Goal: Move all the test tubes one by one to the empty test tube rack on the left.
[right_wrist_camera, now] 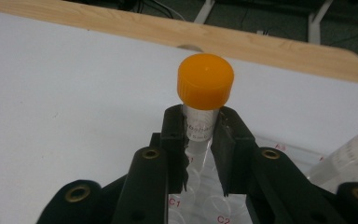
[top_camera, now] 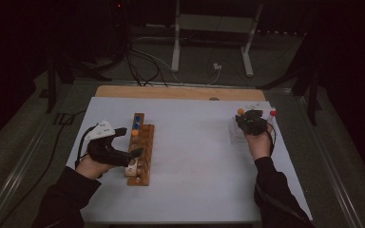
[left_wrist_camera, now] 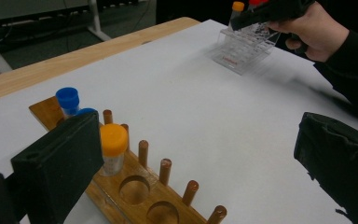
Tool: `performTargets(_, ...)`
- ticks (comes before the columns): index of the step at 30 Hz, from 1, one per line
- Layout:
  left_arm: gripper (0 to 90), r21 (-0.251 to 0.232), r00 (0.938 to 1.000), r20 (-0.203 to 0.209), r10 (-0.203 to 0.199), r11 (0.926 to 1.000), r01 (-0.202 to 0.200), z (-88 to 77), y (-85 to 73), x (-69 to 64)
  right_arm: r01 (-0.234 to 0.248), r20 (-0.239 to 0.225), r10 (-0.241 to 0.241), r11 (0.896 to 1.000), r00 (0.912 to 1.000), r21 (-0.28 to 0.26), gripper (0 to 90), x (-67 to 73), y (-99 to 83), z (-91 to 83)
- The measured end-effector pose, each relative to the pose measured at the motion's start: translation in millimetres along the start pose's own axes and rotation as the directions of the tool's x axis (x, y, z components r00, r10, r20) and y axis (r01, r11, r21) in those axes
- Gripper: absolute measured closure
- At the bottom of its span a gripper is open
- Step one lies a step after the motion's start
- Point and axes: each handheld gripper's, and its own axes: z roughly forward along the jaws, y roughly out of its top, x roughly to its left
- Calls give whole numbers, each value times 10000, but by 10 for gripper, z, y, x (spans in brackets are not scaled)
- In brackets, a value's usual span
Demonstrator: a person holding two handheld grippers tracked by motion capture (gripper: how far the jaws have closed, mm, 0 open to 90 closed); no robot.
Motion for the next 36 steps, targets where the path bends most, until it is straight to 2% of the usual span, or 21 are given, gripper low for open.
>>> performTargets(7, 20, 26, 10000, 10, 36, 10000, -36, 1, 9, -9, 280, 136, -275, 9987, 9995, -417, 743, 30, 95, -141)
performTargets(12, 20, 26, 10000, 58, 69, 10000, -70, 4, 24, -26, 470, 175, -457, 9955, 9988, -820, 743, 50, 195, -314)
performTargets(18, 20, 26, 9998, 161, 92, 10000, -92, 17, 45, -49, 648, 76, -643, 9927, 9979, -1016, 743, 82, 250, -440)
performTargets(23, 20, 33, 9993, 338, 142, 9999, -143, 41, 78, -90, 851, -212, -881, 9899, 9959, -1133, 743, 155, 254, -567)
performTargets(26, 20, 54, 9987, 477, 158, 9999, -161, 63, 100, -122, 1088, -569, -1161, 9870, 9916, -1182, 743, 261, 205, -659)
performTargets(33, 20, 103, 9972, 691, 282, 9995, -290, 125, 138, -186, 1478, -1129, -1611, 9820, 9805, -1175, 743, 438, 105, -749)
performTargets(34, 20, 117, 9972, 682, 295, 9995, -304, 131, 140, -192, 1637, -1320, -1784, 9798, 9751, -1151, 743, 508, 74, -774)
performTargets(36, 20, 141, 9968, 751, 274, 9995, -286, 148, 149, -209, 1733, -1511, -1902, 9778, 9700, -1181, 743, 578, 39, -807)
